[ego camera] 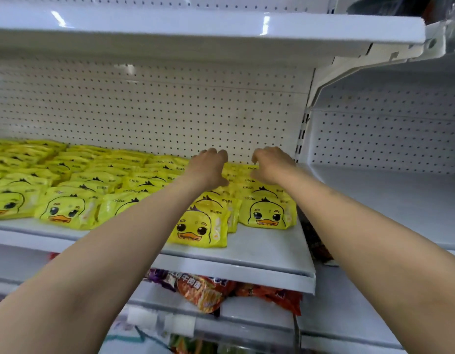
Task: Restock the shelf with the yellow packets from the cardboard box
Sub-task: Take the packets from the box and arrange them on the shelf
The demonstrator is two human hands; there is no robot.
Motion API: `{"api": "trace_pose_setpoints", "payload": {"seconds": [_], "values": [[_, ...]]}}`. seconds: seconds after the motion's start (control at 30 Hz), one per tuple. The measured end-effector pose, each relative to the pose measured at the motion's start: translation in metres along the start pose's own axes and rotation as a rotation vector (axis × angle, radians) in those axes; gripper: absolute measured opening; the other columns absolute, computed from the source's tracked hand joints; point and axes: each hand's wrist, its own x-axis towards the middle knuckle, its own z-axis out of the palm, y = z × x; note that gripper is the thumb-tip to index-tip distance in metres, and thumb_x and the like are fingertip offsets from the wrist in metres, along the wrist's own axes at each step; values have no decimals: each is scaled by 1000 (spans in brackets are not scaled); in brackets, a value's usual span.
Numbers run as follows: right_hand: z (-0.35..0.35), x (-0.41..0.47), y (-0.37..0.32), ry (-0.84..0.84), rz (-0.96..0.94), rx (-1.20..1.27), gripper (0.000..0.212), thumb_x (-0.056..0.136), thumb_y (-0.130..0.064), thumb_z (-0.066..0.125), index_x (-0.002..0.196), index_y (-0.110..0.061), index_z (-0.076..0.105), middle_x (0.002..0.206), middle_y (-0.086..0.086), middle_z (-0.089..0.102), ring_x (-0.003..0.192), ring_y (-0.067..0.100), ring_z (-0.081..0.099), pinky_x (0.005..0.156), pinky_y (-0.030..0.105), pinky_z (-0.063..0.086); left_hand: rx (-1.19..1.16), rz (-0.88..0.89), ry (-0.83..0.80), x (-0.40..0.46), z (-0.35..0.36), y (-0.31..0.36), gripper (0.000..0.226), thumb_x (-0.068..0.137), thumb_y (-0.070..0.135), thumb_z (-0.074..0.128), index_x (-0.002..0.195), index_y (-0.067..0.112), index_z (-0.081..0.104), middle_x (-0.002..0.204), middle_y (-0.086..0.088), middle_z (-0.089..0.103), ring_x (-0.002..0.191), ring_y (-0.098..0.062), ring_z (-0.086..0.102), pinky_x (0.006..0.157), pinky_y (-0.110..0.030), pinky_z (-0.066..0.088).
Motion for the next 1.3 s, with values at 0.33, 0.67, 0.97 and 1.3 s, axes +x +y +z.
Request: {"api": "trace_pose_setpoints", "payload": {"seconds": [0.33, 0.67, 0.97, 1.3], "values": [[-35, -25, -194, 174, -329, 176, 51, 90, -45, 63, 135, -26, 51, 140, 4, 50, 132, 26, 42, 102, 38, 41, -7, -159, 135, -130, -91, -182, 63, 79, 34, 77, 133, 19, 49, 127, -13, 51, 117, -33, 51, 92, -38, 43], [11, -71, -461, 171, -680, 319, 48, 92, -48, 59, 134, -25, 53, 141, -1, 51, 134, 25, 41, 107, 38, 38, 179, -411, 151, -329, -149, -386, 57, 89, 50, 62, 134, 19, 49, 124, -11, 53, 116, -33, 52, 93, -44, 46], [29, -100, -678, 75, -899, 395, 52, 91, -52, 57, 134, -22, 53, 138, 1, 52, 131, 26, 43, 104, 41, 40, 264, -654, 119, -465, -181, -517, 53, 89, 52, 60, 129, 18, 50, 118, -9, 53, 111, -31, 54, 88, -46, 50], [67, -70, -880, 12, -1117, 418, 52, 95, -51, 54, 140, -27, 45, 145, -2, 46, 135, 23, 39, 106, 41, 41, 351, -865, 125, -538, -188, -669, 53, 87, 51, 62, 130, 22, 51, 124, -7, 54, 114, -29, 55, 87, -42, 51]]}}
